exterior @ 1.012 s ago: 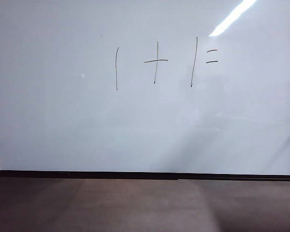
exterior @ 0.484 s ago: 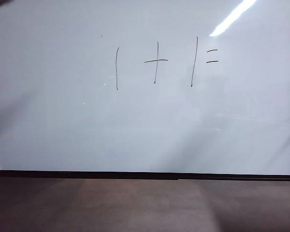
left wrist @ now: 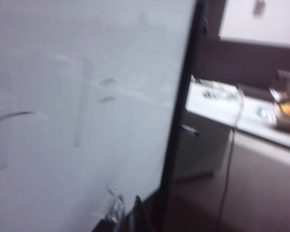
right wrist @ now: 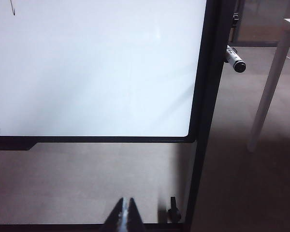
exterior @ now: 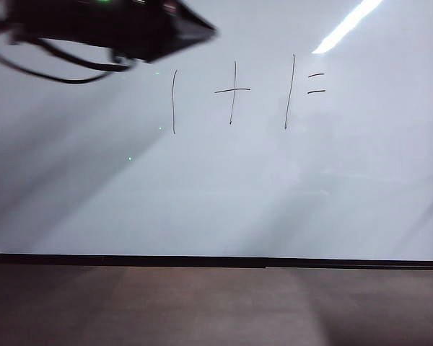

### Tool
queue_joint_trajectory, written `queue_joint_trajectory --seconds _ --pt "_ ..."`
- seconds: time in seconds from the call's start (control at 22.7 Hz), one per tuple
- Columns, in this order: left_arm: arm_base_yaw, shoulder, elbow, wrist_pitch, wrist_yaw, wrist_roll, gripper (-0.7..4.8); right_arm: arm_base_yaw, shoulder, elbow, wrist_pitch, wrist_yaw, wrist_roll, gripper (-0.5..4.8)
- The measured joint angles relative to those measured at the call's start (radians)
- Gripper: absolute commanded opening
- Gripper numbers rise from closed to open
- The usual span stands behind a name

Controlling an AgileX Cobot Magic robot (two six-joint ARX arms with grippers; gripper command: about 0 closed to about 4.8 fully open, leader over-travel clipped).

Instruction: Reach to the right to find the marker pen, pick it up, and write the answer to the math problem on the whiteboard.

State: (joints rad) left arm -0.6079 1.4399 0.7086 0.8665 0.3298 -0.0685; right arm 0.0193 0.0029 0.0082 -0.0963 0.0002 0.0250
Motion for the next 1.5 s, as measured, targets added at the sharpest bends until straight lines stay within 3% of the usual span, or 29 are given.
queue_joint_trajectory --seconds 0.18,0.62,1.5 --pt "-0.094 0.177 0.199 -0.125 0.001 0.079 0.28 0.000 0.000 0.000 0.000 0.000 0.000 -0.05" --pt "-0.263 0.443 0.378 -0.138 0.002 0.141 0.27 0.000 0.000 0.000 0.000 0.000 0.000 -0.05" --pt "-0.269 0.447 0.378 -0.138 0.001 0.143 0.27 0.000 0.000 0.000 0.000 0.000 0.000 -0.05"
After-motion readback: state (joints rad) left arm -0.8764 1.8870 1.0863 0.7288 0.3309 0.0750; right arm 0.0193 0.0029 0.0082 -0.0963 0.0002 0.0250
